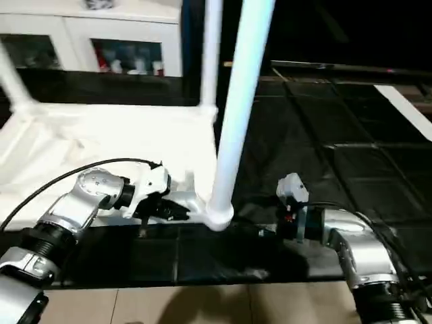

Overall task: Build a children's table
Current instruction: Rotate leg to tighten

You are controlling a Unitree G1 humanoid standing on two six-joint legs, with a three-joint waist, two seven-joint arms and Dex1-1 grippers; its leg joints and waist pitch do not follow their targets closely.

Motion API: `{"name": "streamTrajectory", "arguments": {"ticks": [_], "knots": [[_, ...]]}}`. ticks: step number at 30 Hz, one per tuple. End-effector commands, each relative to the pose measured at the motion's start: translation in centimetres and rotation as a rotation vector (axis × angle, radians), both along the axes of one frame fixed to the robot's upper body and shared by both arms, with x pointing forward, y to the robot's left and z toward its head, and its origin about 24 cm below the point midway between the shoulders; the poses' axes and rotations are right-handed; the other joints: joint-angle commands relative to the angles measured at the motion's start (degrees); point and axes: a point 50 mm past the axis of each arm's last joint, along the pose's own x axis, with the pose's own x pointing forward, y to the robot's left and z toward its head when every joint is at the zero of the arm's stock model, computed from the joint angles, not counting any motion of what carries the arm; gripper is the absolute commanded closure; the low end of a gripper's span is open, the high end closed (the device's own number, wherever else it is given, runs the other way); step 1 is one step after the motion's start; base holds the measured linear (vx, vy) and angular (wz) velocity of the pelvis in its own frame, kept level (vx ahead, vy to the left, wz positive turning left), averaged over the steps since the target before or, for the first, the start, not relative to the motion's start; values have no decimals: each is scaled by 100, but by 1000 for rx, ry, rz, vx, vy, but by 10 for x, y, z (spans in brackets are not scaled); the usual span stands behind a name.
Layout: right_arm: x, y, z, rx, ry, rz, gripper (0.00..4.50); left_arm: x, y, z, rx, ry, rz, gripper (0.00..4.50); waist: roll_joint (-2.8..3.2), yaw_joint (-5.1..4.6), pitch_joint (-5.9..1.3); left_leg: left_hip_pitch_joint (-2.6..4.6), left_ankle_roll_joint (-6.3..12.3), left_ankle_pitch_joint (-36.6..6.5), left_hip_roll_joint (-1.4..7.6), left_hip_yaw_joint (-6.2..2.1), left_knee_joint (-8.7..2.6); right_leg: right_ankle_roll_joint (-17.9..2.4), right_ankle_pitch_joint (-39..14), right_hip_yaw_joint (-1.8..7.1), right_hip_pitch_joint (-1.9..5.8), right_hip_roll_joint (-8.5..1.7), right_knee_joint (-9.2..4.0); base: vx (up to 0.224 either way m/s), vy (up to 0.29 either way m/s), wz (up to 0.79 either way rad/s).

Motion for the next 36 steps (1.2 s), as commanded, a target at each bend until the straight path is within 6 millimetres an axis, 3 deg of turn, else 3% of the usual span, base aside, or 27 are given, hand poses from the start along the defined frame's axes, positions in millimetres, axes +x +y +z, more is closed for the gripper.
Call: {"name": "streamTrajectory", "arguments": {"ticks": [1, 6, 7, 8, 11, 12, 20, 36], "knots": [[3, 6, 7, -5, -17, 48, 3, -9, -6, -4, 44, 20, -111, 450, -39, 9, -353, -63, 636, -170, 404, -128, -330, -548, -1258, 477, 377, -604, -450, 0, 0, 0], [12, 20, 8, -19, -27, 110, 3, -14, -8, -3, 78, 23, -201, 450, -14, 18, -357, -42, 525, -212, 422, -129, -338, -610, -1265, 482, 363, -608, -443, 0, 0, 0], [13, 21, 8, -20, -26, 112, 21, -14, -8, -3, 81, 22, -206, 450, -8, 21, -360, -32, 518, -205, 430, -128, -335, -642, -1212, 488, 356, -611, -434, 0, 0, 0], [17, 25, 8, -22, -24, 116, 32, -14, -8, -3, 90, 18, -224, 450, -3, 37, -364, 3, 507, -200, 451, -121, -333, -729, -1086, 499, 334, -615, -413, 0, 0, 0], [21, 30, 9, -21, -21, 125, 45, -14, -9, -2, 97, 14, -235, 450, 2, 48, -372, 1, 507, -118, 467, -121, -327, -887, -753, 511, 336, -619, -353, 0, 0, 0], [23, 31, 9, -19, -16, 136, 57, -14, -9, -2, 99, 11, -237, 450, -21, 57, -378, -22, 527, -74, 466, -120, -320, -925, -616, 510, 359, -625, -326, 0, 0, 0], [24, 32, 9, -17, 21, 202, 124, -11, -8, -1, 99, -3, -214, 450, -46, 111, -377, -46, 476, -77, 441, -117, -317, -697, -960, 501, 377, -624, -363, 0, 0, 0], [16, 30, 5, 13, 71, 244, 243, -10, -4, -3, 108, -6, -192, 450, -29, 128, -386, -54, 456, -91, 434, -122, -305, -666, -948, 488, 382, -613, -365, 0, 0, 0]]}}
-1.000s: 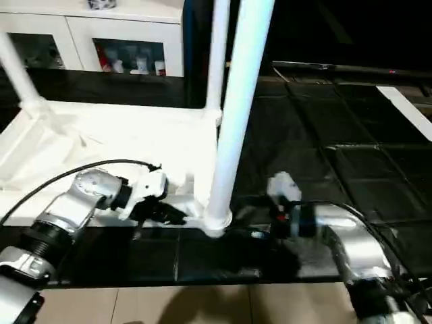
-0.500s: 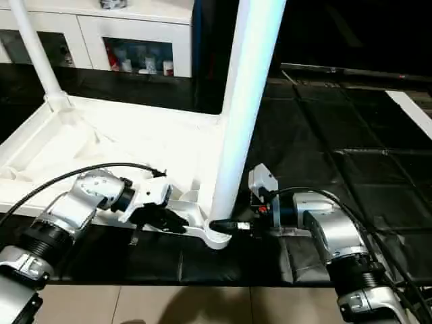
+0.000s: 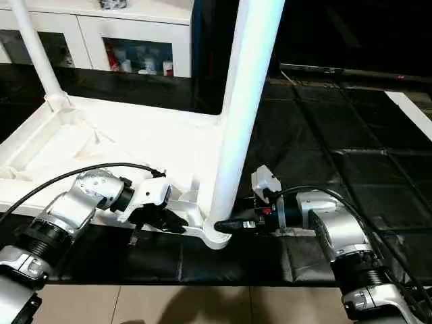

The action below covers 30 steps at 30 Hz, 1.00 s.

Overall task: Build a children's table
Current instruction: Rotate leg to tighten

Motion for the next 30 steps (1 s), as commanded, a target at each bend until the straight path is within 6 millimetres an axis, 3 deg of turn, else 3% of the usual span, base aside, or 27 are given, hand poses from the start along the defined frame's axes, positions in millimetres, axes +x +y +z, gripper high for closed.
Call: {"name": "streamTrajectory", "arguments": {"ticks": [1, 10, 16, 19, 20, 22, 23, 25, 27, 30], "knots": [[-4, 2, -2, 20, 22, 16, 247, -2, -2, -6, 51, 10, -25, 450, -4, -15, -383, -49, 456, -96, 422, -123, -327, -645, -968, 484, 377, -610, -389, 0, 0, 0], [-15, 7, -10, 40, 59, 31, 252, 0, -3, -7, 31, 12, 23, 450, 13, 10, -379, -21, 425, -150, 438, -127, -336, -648, -957, 488, 368, -611, -395, 0, 0, 0], [-21, 18, -19, 87, 85, -58, 252, 8, -11, -7, -20, 18, 138, 450, 12, 15, -345, 14, 310, -457, 426, -120, -364, -536, -1526, 489, 356, -630, -492, 0, 0, 0], [-19, 28, -31, 77, 92, -182, 252, 14, -19, -4, -67, 18, 215, 450, 22, -41, -278, 57, 164, -833, 384, -133, -401, -260, -2501, 448, 335, -633, -645, 0, 0, 0], [-17, 31, -34, 71, 97, -224, 252, 15, -21, -3, -77, 16, 235, 450, 41, -64, -248, 92, 96, -1038, 363, -134, -400, -83, -2988, 423, 311, -634, -729, 0, 0, 0], [-11, 41, -41, 69, 120, -342, 253, 20, -27, -1, -98, 9, 287, 450, 35, -152, -225, 161, -32, -1396, 332, -178, -391, 239, -3677, 304, 303, -646, -875, 0, 0, 0], [-7, 45, -42, 74, 130, -385, 254, 21, -28, 0, -105, 9, 305, 450, 50, -179, -239, 167, -54, -1452, 339, -194, -390, 261, -3692, 281, 319, -663, -893, 0, 0, 0], [1, 59, -46, 80, 153, -493, 254, 25, -33, 1, -119, 6, 364, 450, 63, -307, -265, 37, -123, -1517, 403, -280, -447, 275, -3433, 233, 420, -676, -851, 0, 0, 0], [6, 66, -47, 74, 157, -543, 254, 27, -35, 2, -123, 2, 396, 450, 141, -423, -293, -22, -146, -1693, 496, -357, -494, 195, -2931, 199, 498, -713, -811, -33, 49, -23], [29, 85, -51, 18, 171, -779, 254, 33, -47, 6, -153, -13, 504, 450, 134, -548, -268, 67, -213, -1921, 454, -339, -468, -58, -2904, 212, 411, -746, -837, 0, 0, 0]]}}
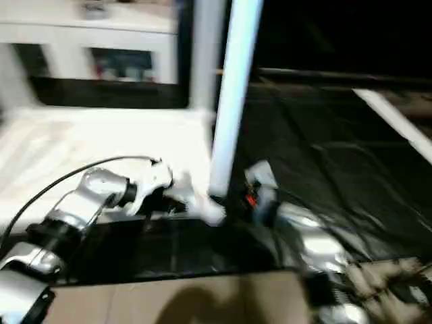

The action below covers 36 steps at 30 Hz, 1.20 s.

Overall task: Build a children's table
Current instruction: Rotate leg to tighten

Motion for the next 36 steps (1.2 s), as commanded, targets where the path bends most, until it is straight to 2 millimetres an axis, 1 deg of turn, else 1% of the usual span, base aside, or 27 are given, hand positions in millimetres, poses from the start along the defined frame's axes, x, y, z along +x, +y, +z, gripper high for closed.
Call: {"name": "streamTrajectory", "arguments": {"ticks": [1, 2, 3, 4, 6, 7, 9, 10, 11, 12, 13, 16, 17, 18, 19, 20, 21, 22, 23, 24, 25, 26, 27, 29, 31, 34, 36], "knots": [[-5, 29, -24, -35, 144, -8, 254, 4, -39, 19, -96, -60, -50, 450, 92, 3, -251, -42, -168, -1951, 408, -258, -474, -119, -2947, 364, 222, -738, -593, 0, 0, 0], [-5, 29, -24, -35, 144, -8, 254, 4, -39, 19, -96, -60, -50, 450, 99, -23, -248, -43, -168, -1957, 402, -266, -467, -110, -2993, 363, 218, -737, -602, 0, 0, 0], [-4, 30, -24, -33, 147, -19, 254, 4, -40, 19, -97, -60, -44, 450, 95, -23, -256, -69, -87, -1846, 391, -254, -467, -87, -2907, 394, 248, -739, -616, 0, 0, 0], [-2, 32, -23, -31, 151, -32, 254, 5, -41, 19, -99, -61, -36, 450, 89, 8, -261, -39, -21, -1682, 392, -218, -464, -176, -2710, 453, 204, -742, -601, 0, 0, 0], [5, 37, -20, -12, 154, -89, 254, 7, -44, 21, -107, -69, -9, 450, 84, 19, -281, -57, 9, -1443, 415, -205, -478, -362, -2373, 503, 206, -731, -513, 0, 0, 0], [13, 45, -14, -5, 148, -138, 254, 10, -45, 23, -104, -92, 22, 450, 28, 16, -309, -89, 45, -1179, 411, -188, -474, -525, -2080, 537, 204, -721, -425, 0, 0, 0], [20, 51, -6, -17, 111, -169, 254, 14, -42, 24, -89, -122, 51, 450, 50, 21, -318, -84, 29, -1007, 386, -153, -454, -577, -2044, 557, 181, -715, -425, 0, 0, 0], [20, 50, -5, -20, 101, -166, 219, 14, -41, 24, -86, -125, 52, 450, 46, 32, -325, -80, 45, -921, 388, -142, -451, -595, -1955, 564, 181, -709, -419, 0, 0, 0], [20, 50, -4, -24, 89, -163, 198, 15, -40, 24, -82, -129, 53, 450, 32, 65, -343, -74, 93, -723, 403, -120, -440, -673, -1614, 584, 168, -702, -372, 0, 0, 0], [20, 50, -4, -24, 89, -163, 198, 15, -40, 24, -82, -129, 53, 450, 27, 75, -352, -82, 127, -604, 404, -111, -435, -730, -1400, 594, 170, -690, -335, 0, 0, 0], [20, 47, -5, -27, 78, -166, 182, 15, -37, 24, -73, -132, 53, 450, -21, 110, -375, -140, 262, -170, 394, -95, -412, -904, -765, 630, 197, -685, -203, 51, -28, 1], [15, 28, -5, -29, 15, -146, 166, 15, -23, 21, -39, -135, 51, 450, -14, 195, -413, -142, 477, 295, 373, -64, -362, -1060, -14, 647, 196, -676, -76, 35, -16, 0], [14, 25, -5, -31, 1, -136, 149, 15, -21, 20, -33, -136, 46, 450, -41, 204, -421, -175, 617, 476, 369, -69, -340, -1106, 318, 649, 211, -664, -20, 0, 0, 0], [13, 20, -5, -34, -12, -125, 144, 14, -19, 20, -26, -138, 37, 450, -48, 233, -398, -168, 734, 449, 359, -55, -332, -1105, 323, 652, 182, -652, -25, 0, 0, 0], [12, 17, -4, -37, -21, -119, 139, 14, -18, 19, -21, -139, 32, 450, -38, 257, -386, -162, 754, 310, 355, -44, -340, -1077, 70, 649, 187, -659, -63, 0, 0, 0], [11, 10, -4, -30, -41, -102, 139, 14, -15, 19, -13, -139, 25, 450, -29, 278, -384, -159, 729, 226, 352, -39, -340, -1033, -92, 648, 190, -661, -88, 0, 0, 0], [9, -3, -2, -20, -60, -88, 123, 14, -11, 18, -6, -136, 11, 450, -23, 301, -364, -154, 654, 61, 353, -37, -353, -929, -462, 641, 191, -647, -141, 0, 0, 0], [9, -3, -2, -19, -61, -88, 111, 14, -11, 18, -6, -136, 11, 450, -29, 308, -356, -159, 624, -30, 347, -29, -353, -872, -641, 643, 191, -644, -169, 0, 0, 0], [8, -12, -1, -21, -81, -67, 100, 13, -8, 18, 2, -132, -5, 450, 10, 329, -350, -147, 523, -143, 359, -39, -369, -787, -926, 642, 181, -645, -195, 0, 0, 0], [6, -18, 1, -25, -95, -53, 100, 12, -6, 17, 6, -129, -17, 450, -15, 330, -347, -145, 475, -236, 370, -42, -376, -695, -1094, 639, 179, -634, -223, 0, 0, 0], [4, -28, 3, -36, -115, -20, 92, 11, -4, 17, 10, -122, -39, 450, 17, 338, -344, -136, 452, -277, 368, -48, -380, -686, -1156, 633, 170, -629, -230, 0, 0, 0], [2, -34, 5, -43, -127, 1, 81, 10, -3, 16, 14, -120, -56, 450, -12, 341, -347, -148, 436, -302, 377, -51, -378, -630, -1193, 636, 182, -627, -230, 0, 0, 0], [-2, -47, 9, -61, -150, 55, 71, 8, -1, 16, 19, -110, -98, 450, 27, 356, -343, -134, 436, -308, 375, -51, -375, -643, -1143, 636, 168, -611, -232, 0, 0, 0], [-6, -61, 15, -83, -172, 121, 48, 5, 1, 16, 26, -103, -159, 450, -1, 369, -343, -130, 462, -319, 375, -48, -372, -693, -1043, 643, 171, -603, -211, 0, 0, 0], [-7, -65, 17, -90, -178, 145, 39, 4, 1, 16, 28, -104, -183, 450, -2, 391, -348, -154, 517, -287, 354, -44, -360, -701, -978, 641, 194, -607, -209, 0, 0, 0], [-12, -77, 26, -103, -190, 248, 20, -2, 2, 15, 37, -80, -278, 450, 18, 426, -356, -151, 575, -239, 352, -43, -350, -739, -947, 631, 190, -601, -204, 0, 0, 0], [-17, -81, 33, -127, -174, 376, 9, -10, 3, 13, 56, -53, -391, 450, 21, 476, -360, -143, 620, -200, 362, -41, -342, -787, -887, 614, 194, -580, -201, 0, 0, 0]]}}
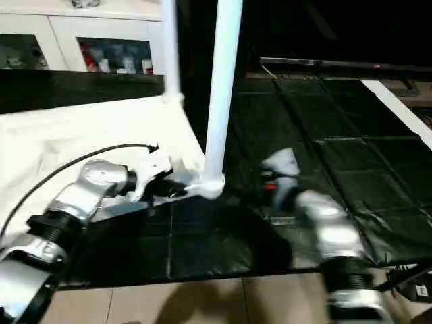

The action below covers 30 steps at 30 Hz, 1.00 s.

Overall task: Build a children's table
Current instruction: Rotate leg to tighten

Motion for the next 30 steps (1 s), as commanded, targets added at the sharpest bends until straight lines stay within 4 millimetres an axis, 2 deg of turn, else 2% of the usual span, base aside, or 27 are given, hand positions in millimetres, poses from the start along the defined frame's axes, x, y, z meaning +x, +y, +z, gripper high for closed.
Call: {"name": "streamTrajectory", "arguments": {"ticks": [1, 3, 8, 9, 12, 14, 17, 18, 19, 21, 25, 27, 30], "knots": [[-2, 0, 8, -3, -8, 76, 9, -9, -9, -2, 29, 20, -140, 450, 46, 22, -399, -47, 635, -162, 380, -106, -327, -703, -927, 494, 444, -582, -406, 0, 0, 0], [-8, 2, 11, -48, 11, 211, 9, -16, -8, -4, 63, 38, -238, 450, 46, 64, -395, -46, 636, -189, 393, -99, -322, -663, -989, 489, 429, -585, -410, 0, 0, 0], [-12, 8, 10, -65, 62, 317, 9, -19, -9, -3, 85, 45, -306, 450, 47, 160, -392, -16, 531, -300, 395, -91, -330, -603, -1287, 482, 399, -587, -439, 0, 0, 0], [-10, 13, 9, -66, 81, 347, 36, -20, -11, -3, 93, 47, -336, 450, 39, 166, -400, -13, 503, -269, 409, -97, -333, -631, -1238, 484, 401, -593, -424, 0, 0, 0], [-8, 17, 9, -67, 87, 370, 49, -21, -12, -3, 97, 46, -355, 450, 43, 157, -401, -22, 442, -267, 416, -103, -333, -705, -1125, 492, 401, -600, -398, 0, 0, 0], [-7, 20, 9, -69, 84, 385, 63, -22, -13, -3, 98, 47, -362, 450, 32, 167, -405, 3, 411, -256, 419, -92, -330, -741, -1059, 507, 386, -607, -386, 0, 0, 0], [-4, 25, 9, -67, 76, 396, 88, -23, -14, -3, 98, 47, -371, 450, 41, 155, -421, -37, 414, -162, 423, -101, -325, -798, -874, 499, 413, -613, -340, 0, 0, 0], [-3, 26, 10, -66, 75, 397, 107, -23, -14, -3, 97, 47, -373, 450, 37, 157, -423, -40, 414, -120, 417, -98, -317, -797, -804, 504, 415, -610, -333, 0, 0, 0], [-3, 28, 10, -58, 84, 412, 107, -23, -14, -3, 97, 48, -375, 450, 3, 155, -423, -43, 438, -86, 420, -95, -315, -792, -760, 503, 418, -607, -328, 0, 0, 0], [-3, 28, 10, -55, 86, 420, 123, -24, -14, -3, 98, 49, -376, 450, 24, 165, -423, -41, 449, -68, 423, -97, -314, -782, -772, 504, 418, -615, -325, 0, 0, 0], [-4, 28, 10, -54, 96, 431, 162, -24, -12, -4, 100, 50, -375, 450, 1, 162, -413, -50, 430, -139, 408, -90, -317, -681, -998, 501, 424, -616, -356, 0, 0, 0], [-4, 28, 10, -54, 101, 437, 170, -24, -12, -4, 101, 50, -373, 450, 6, 165, -413, -60, 427, -122, 398, -89, -316, -606, -1102, 494, 424, -608, -372, 0, 0, 0], [-5, 26, 9, -56, 107, 444, 209, -24, -11, -5, 102, 52, -370, 450, 15, 166, -424, -58, 440, -26, 409, -95, -309, -599, -1022, 492, 414, -602, -357, 0, 0, 0]]}}
